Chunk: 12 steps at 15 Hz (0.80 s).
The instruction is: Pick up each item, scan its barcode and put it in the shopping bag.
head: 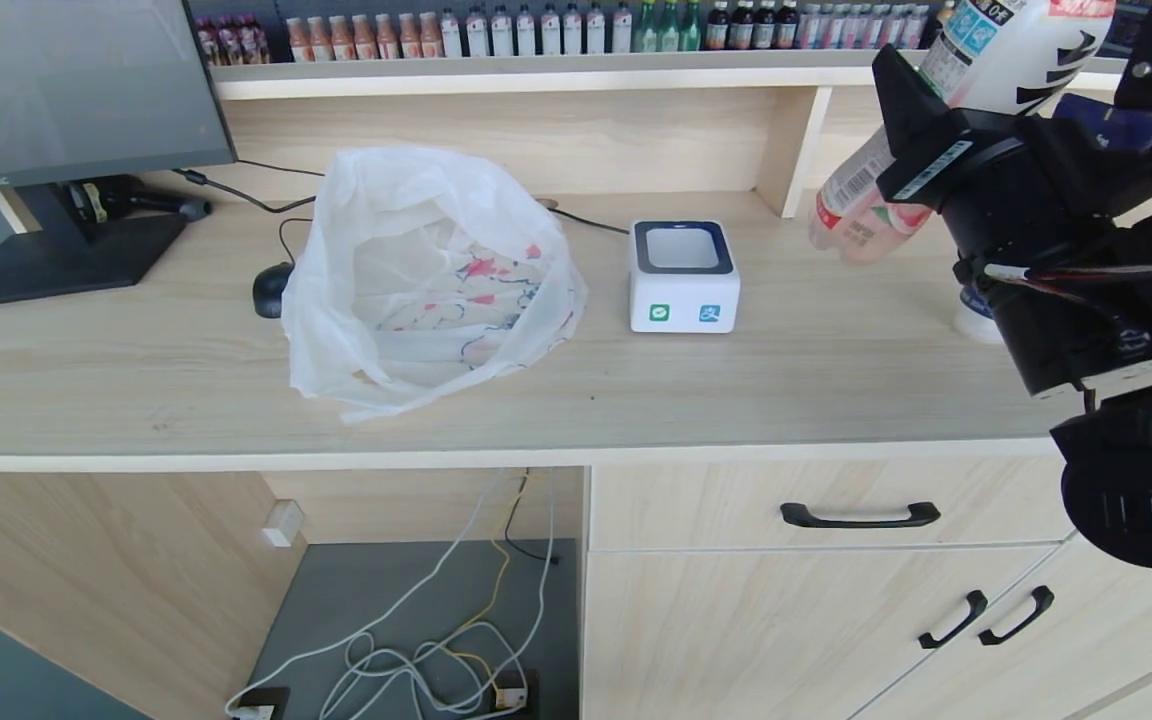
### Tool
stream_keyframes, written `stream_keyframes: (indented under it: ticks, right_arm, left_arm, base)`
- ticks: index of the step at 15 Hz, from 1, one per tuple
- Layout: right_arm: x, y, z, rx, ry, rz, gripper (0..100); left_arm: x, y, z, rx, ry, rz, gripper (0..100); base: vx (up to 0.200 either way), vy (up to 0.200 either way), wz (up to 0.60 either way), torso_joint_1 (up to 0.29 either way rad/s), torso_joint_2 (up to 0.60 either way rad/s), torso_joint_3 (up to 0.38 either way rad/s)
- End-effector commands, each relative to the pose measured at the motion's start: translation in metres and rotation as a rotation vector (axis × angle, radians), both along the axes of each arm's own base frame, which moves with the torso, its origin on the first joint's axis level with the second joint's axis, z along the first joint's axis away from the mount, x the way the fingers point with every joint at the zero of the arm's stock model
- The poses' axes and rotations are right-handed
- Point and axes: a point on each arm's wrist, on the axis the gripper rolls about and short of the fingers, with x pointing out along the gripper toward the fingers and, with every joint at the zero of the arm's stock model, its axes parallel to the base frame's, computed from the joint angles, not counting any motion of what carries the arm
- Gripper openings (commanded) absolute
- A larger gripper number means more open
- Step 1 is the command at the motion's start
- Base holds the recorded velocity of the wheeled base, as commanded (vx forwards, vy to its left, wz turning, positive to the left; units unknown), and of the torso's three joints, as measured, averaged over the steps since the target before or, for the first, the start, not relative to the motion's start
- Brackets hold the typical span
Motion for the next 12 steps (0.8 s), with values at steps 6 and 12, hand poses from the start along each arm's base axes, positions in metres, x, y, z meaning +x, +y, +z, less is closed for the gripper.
stream_keyframes:
  ticks: [6,12]
  right_arm:
    - [0.0053,0.0016,-0.0054,-0.008,0.018,-0.003,0]
    - [0.0064,0.0021,-0.0064,-0.009,0.019,-0.005,0]
  left_arm:
    - [0.0000,0.0000,0.0000,-0.001,0.000,0.000,100]
    - [0.0000,0.0000,0.0000,0.002,0.000,0.000,100]
  base:
    - [0.000,0.200,0.00,0.005,0.00,0.000]
    - [0.000,0.167,0.00,0.003,0.00,0.003]
